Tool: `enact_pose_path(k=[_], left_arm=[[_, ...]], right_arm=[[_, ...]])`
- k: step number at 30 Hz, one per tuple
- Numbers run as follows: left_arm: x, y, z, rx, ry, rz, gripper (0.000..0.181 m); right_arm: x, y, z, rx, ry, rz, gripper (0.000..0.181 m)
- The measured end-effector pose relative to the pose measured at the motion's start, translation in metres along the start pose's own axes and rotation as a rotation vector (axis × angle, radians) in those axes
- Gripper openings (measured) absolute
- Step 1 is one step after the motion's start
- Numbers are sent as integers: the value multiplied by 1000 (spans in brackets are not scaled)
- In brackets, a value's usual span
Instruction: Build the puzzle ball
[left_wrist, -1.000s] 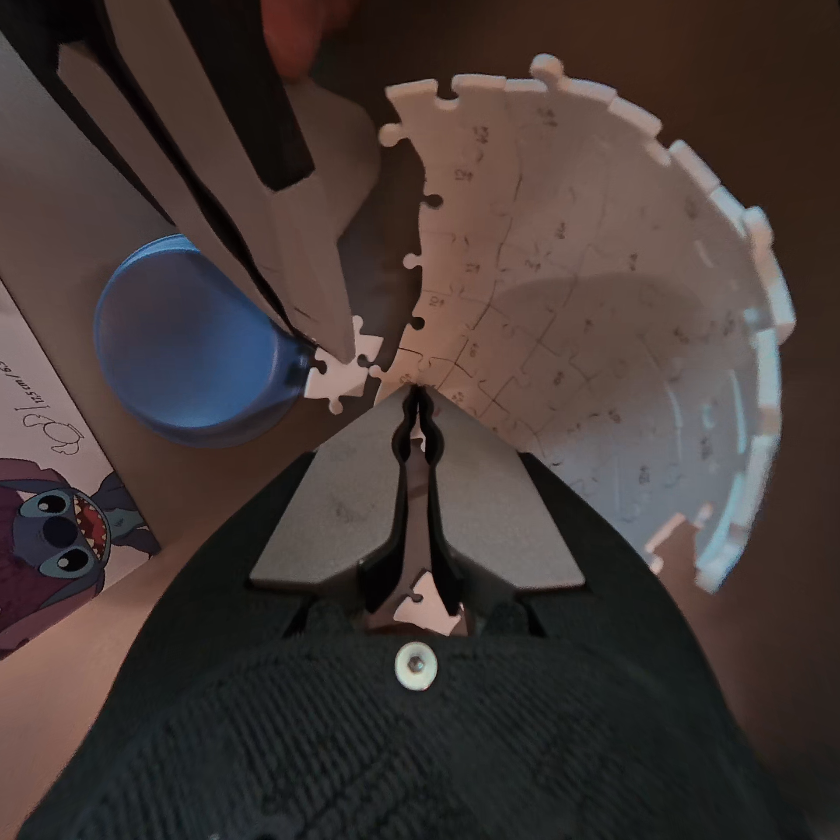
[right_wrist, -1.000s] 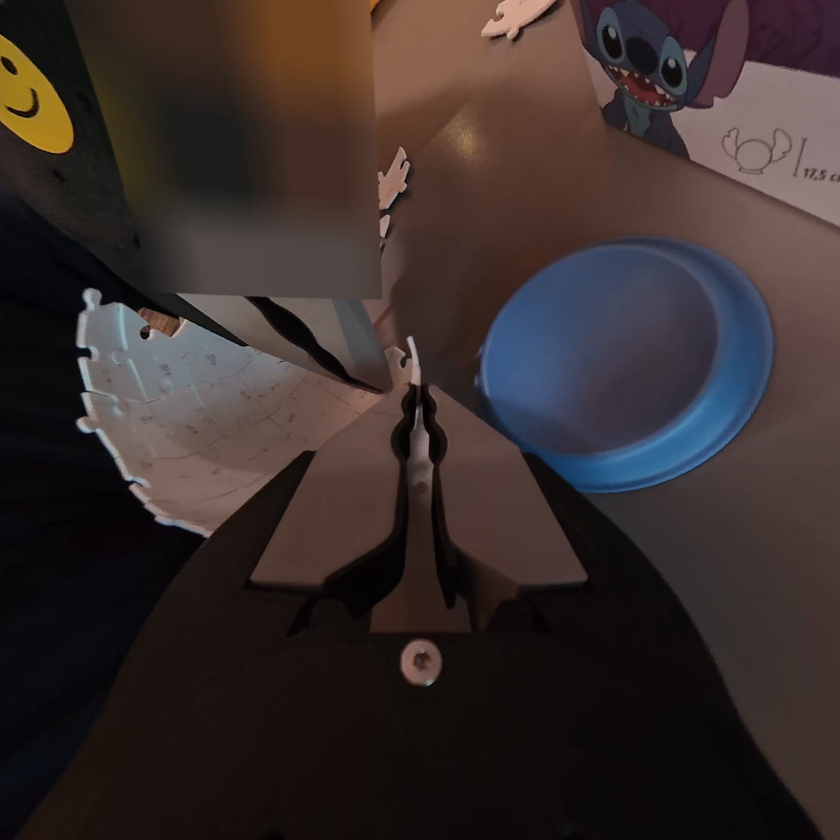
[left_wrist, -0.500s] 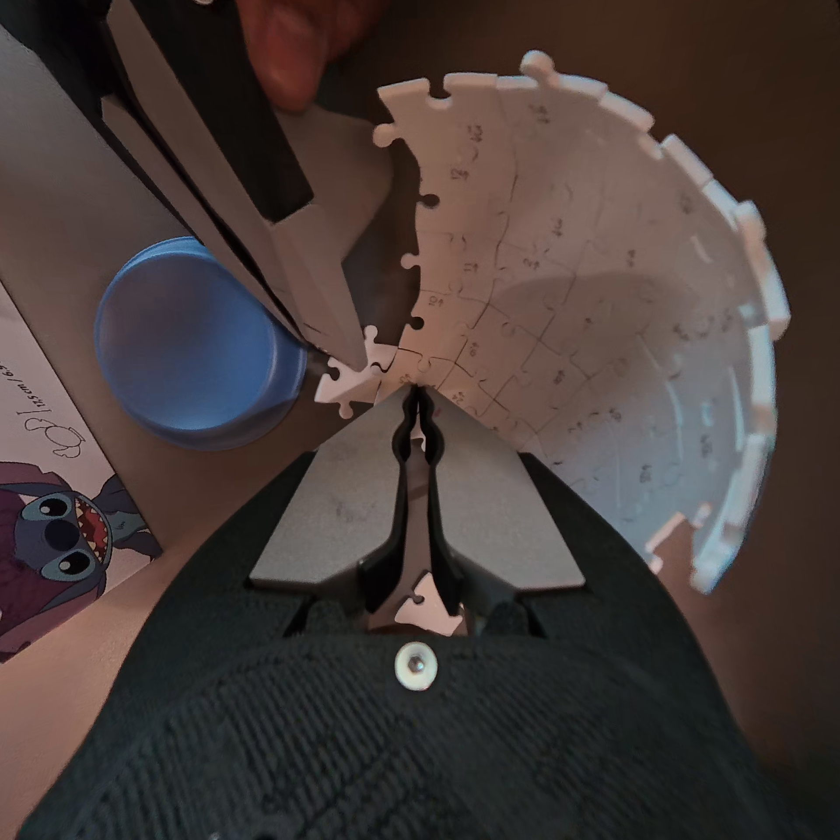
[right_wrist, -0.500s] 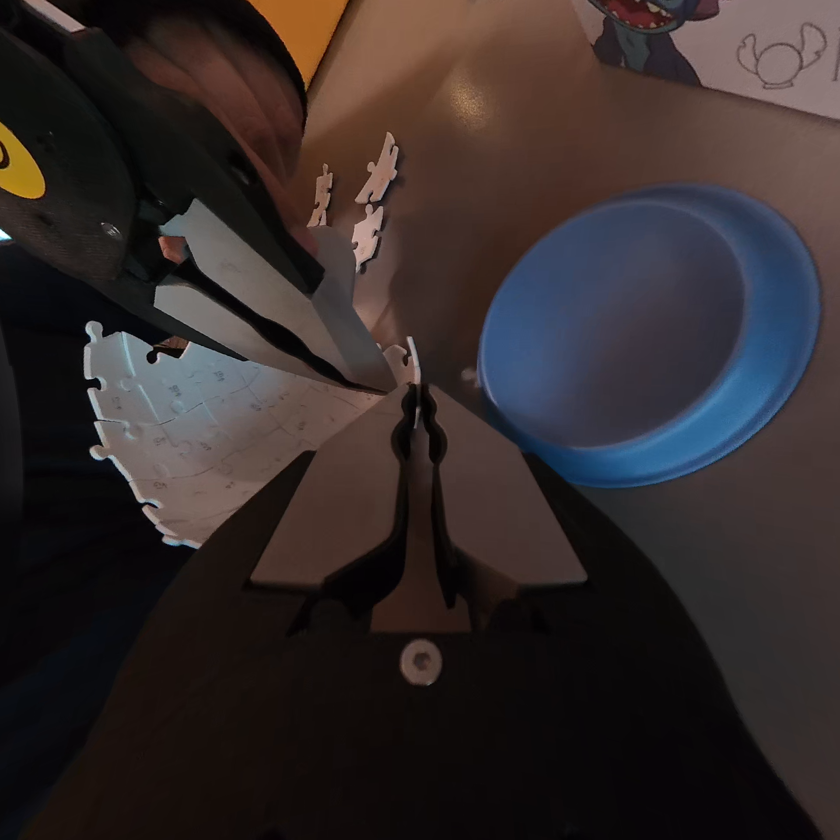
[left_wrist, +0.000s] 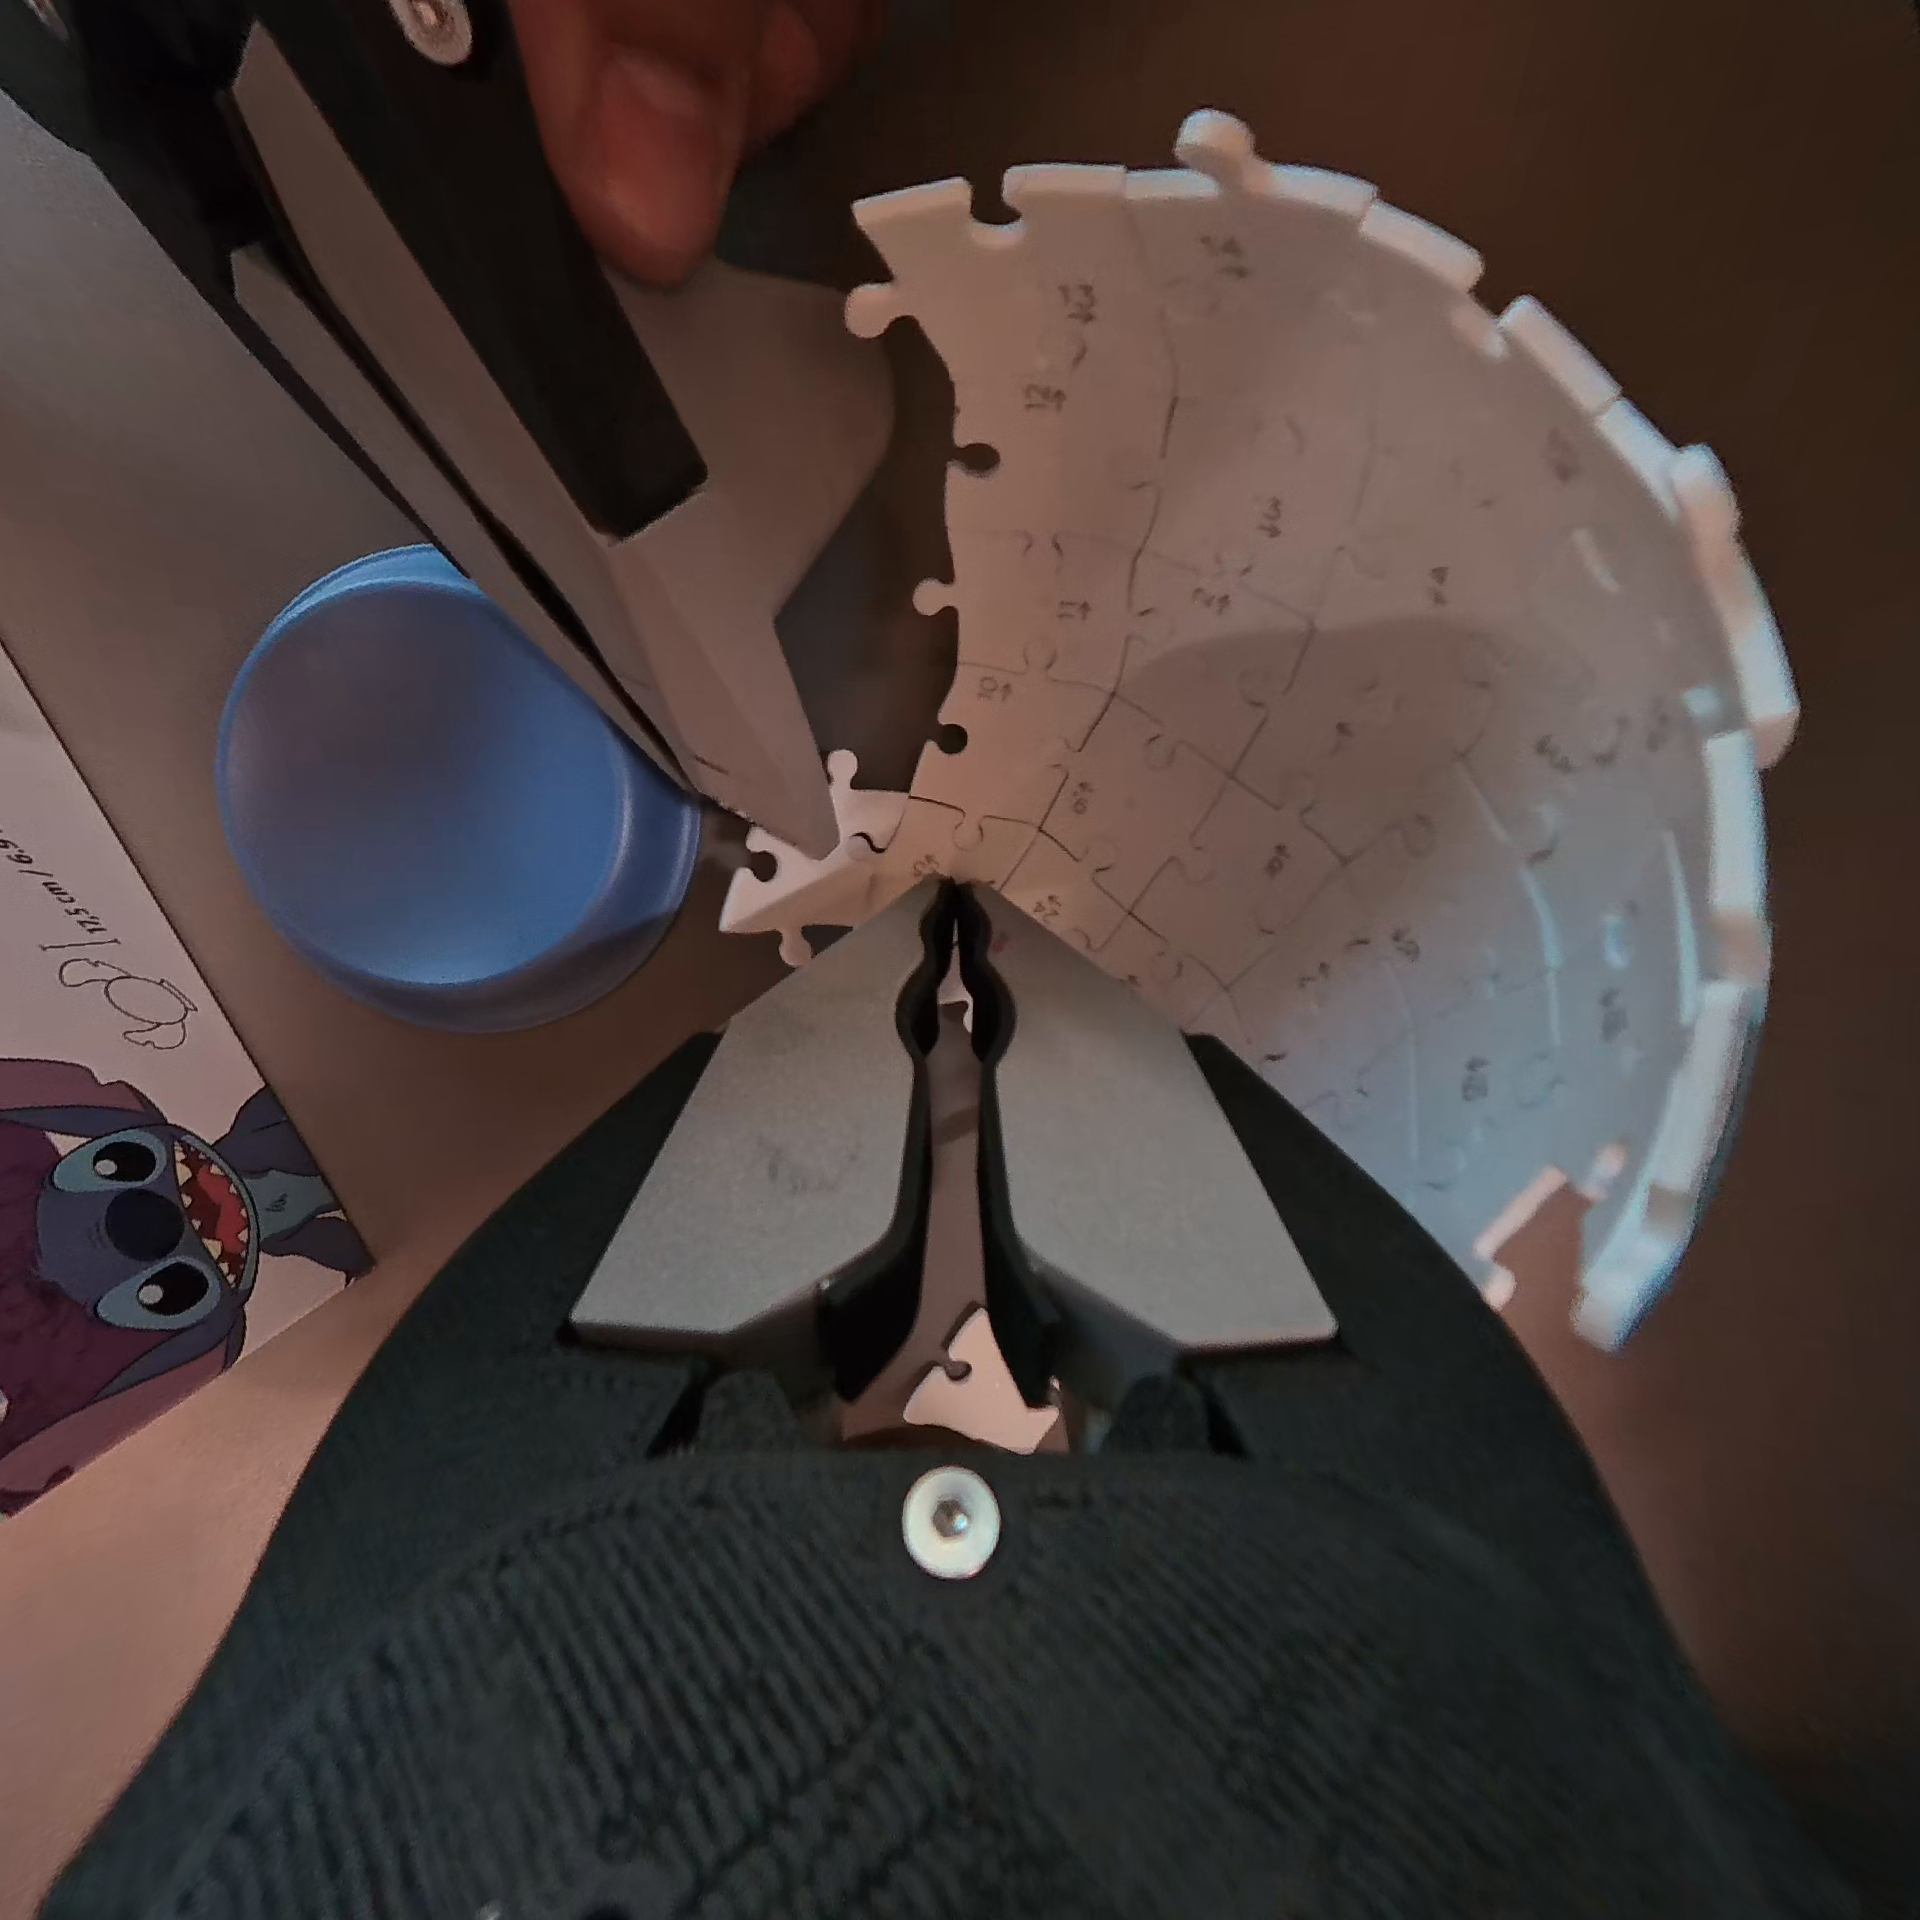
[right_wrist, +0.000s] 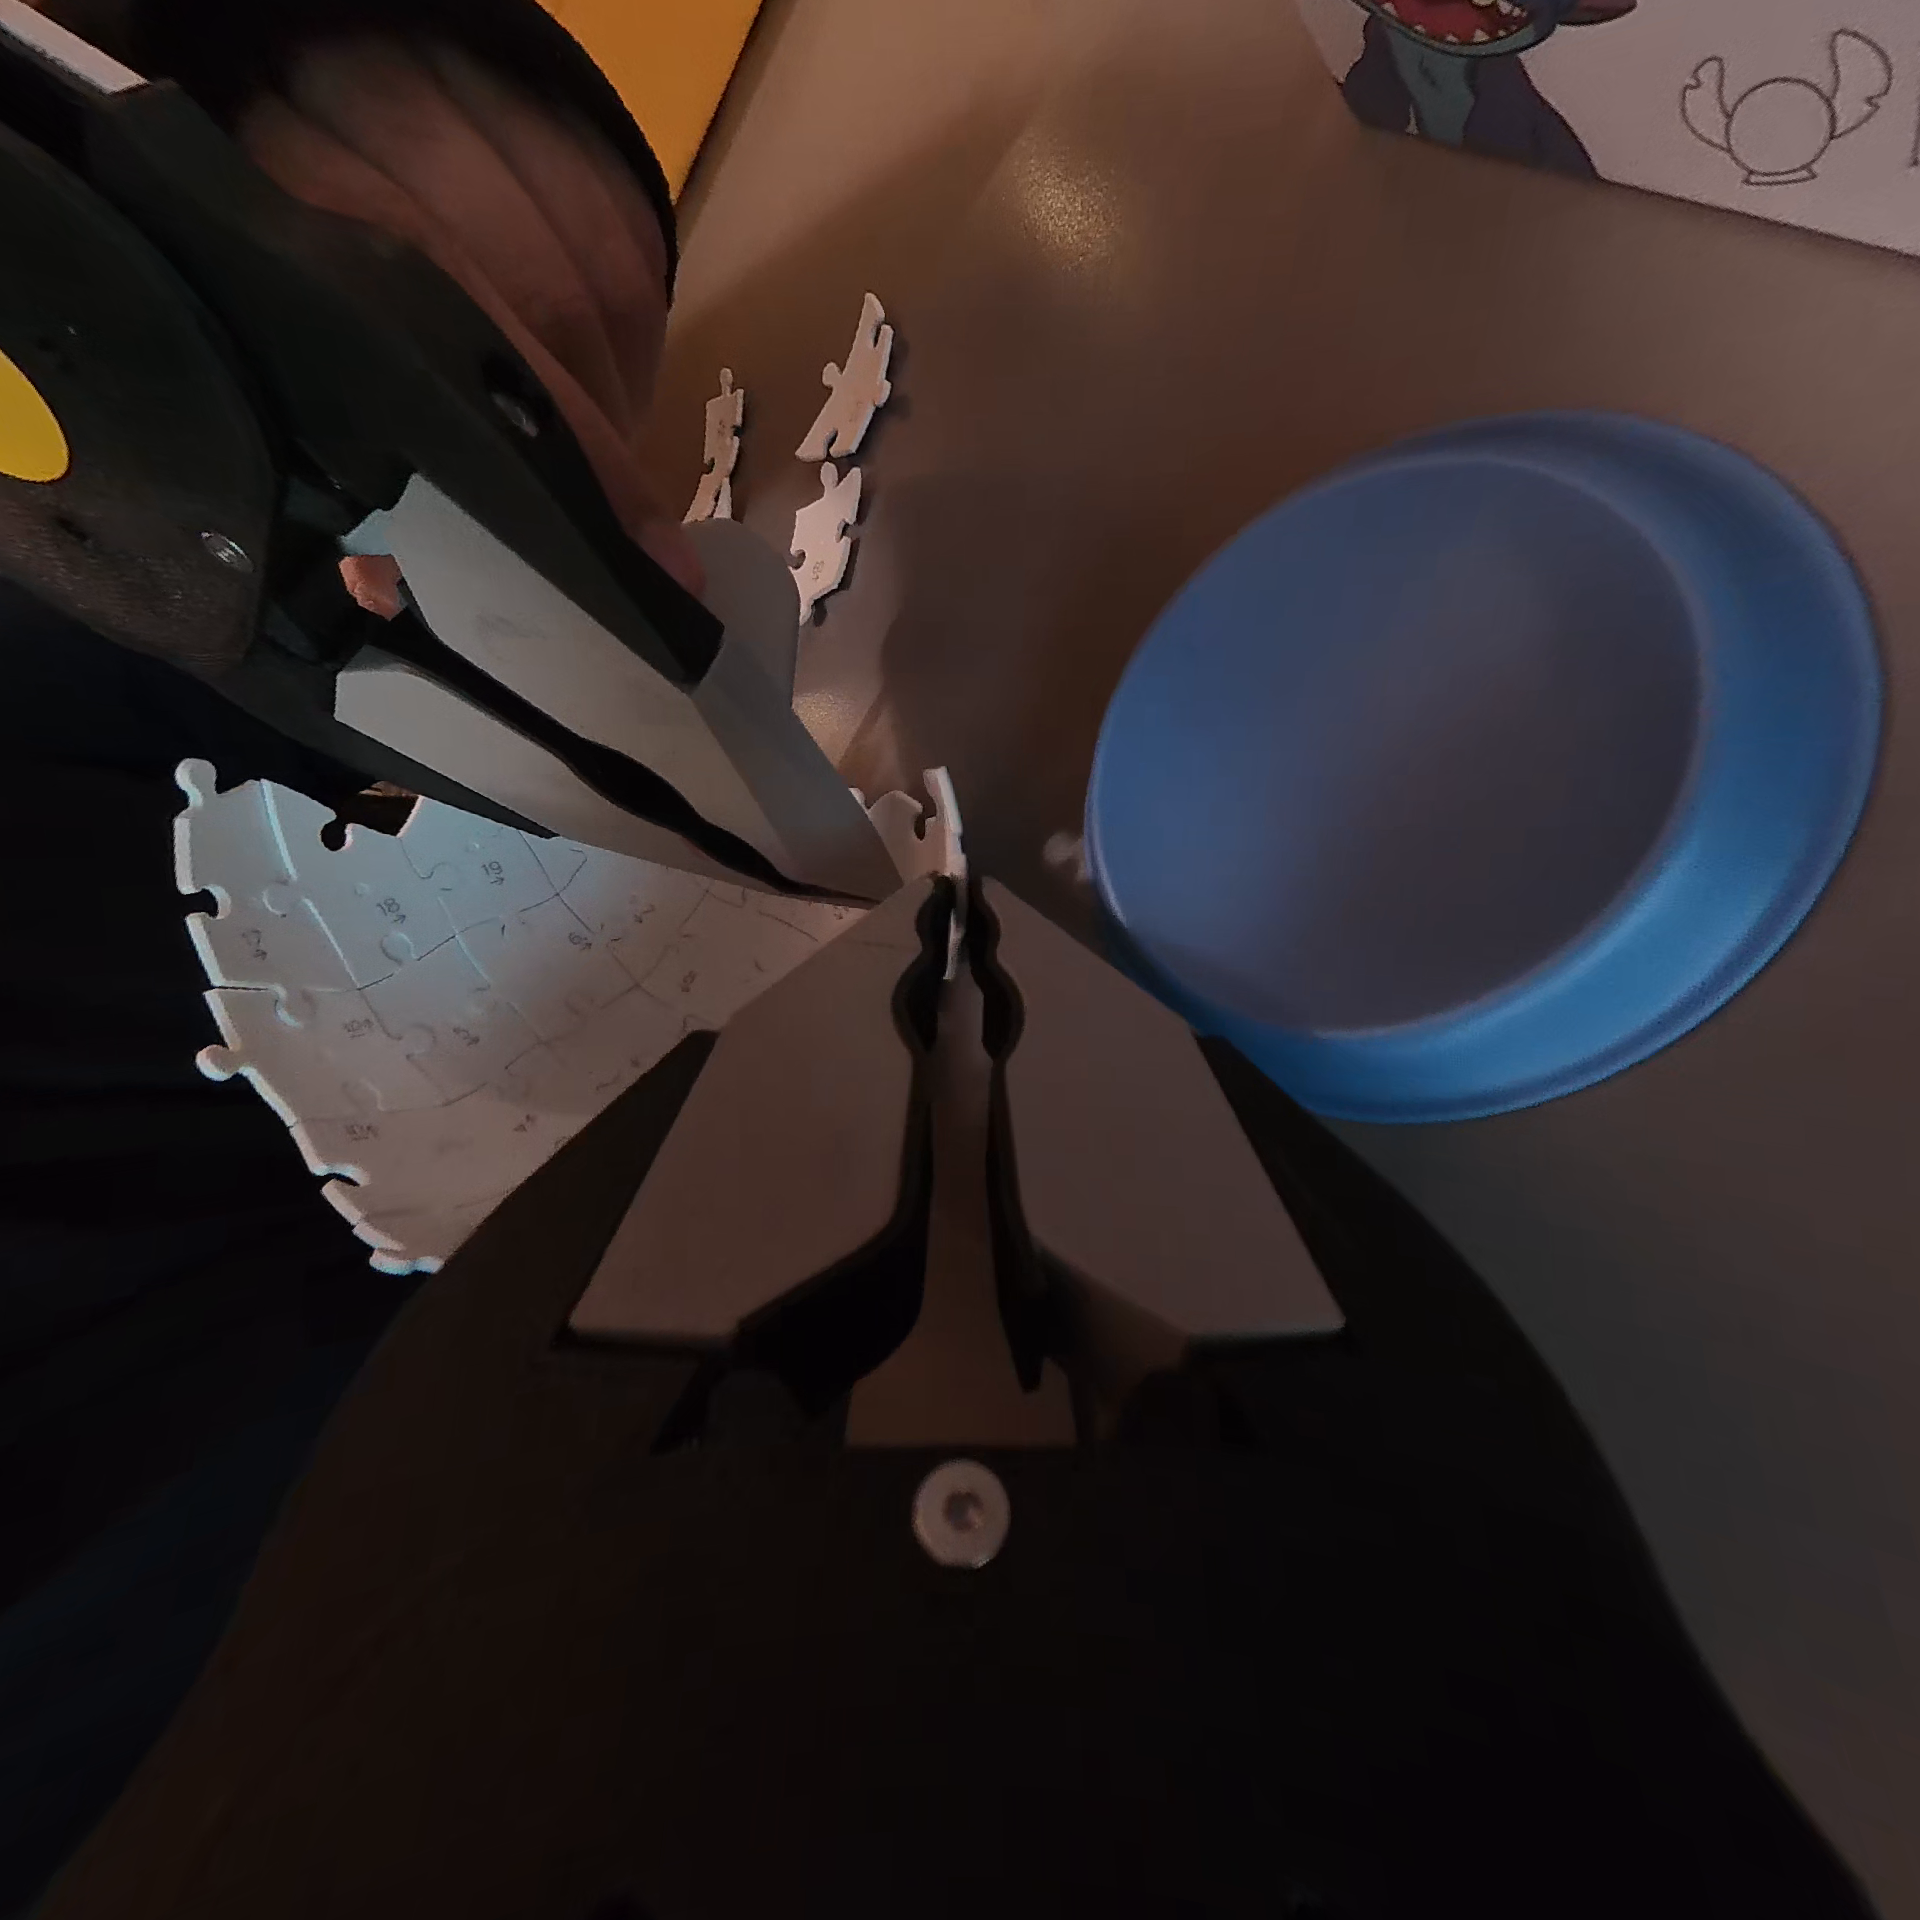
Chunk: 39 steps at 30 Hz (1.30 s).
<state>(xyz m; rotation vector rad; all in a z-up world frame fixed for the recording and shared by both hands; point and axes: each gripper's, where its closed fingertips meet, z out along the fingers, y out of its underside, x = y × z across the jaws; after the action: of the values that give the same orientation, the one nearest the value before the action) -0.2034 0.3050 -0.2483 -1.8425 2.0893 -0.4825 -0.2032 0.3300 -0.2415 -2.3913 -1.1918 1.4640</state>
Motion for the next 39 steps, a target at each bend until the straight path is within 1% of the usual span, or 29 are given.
enact_pose_path(k=[10, 12, 16, 20, 23, 33, 36, 39], left_arm=[[0, 0, 0, 0, 1, -1, 0], [0, -1, 0, 3, 6, -2, 0], [-6, 1, -1, -2, -31, 3, 0], [-8, 0, -2, 14, -39, -13, 0], [-13, -2, -4, 28, -72, -16, 0], [-5, -2, 1, -7, -36, -12, 0], [-12, -3, -4, 7, -99, 14, 0], [-13, -4, -4, 15, -81, -11, 0]], right_arm=[[3, 2, 1, -76, 98, -44, 1], [2, 3, 2, -103, 107, -59, 2], [0, 5, 4, -139, 107, -81, 1], [-1, 6, 4, -145, 119, -99, 1], [-1, 6, 4, -147, 127, -105, 1], [-2, 8, 4, -169, 172, -135, 2], [-3, 10, 4, -178, 164, -127, 2], [-3, 10, 4, -175, 150, -117, 2]])
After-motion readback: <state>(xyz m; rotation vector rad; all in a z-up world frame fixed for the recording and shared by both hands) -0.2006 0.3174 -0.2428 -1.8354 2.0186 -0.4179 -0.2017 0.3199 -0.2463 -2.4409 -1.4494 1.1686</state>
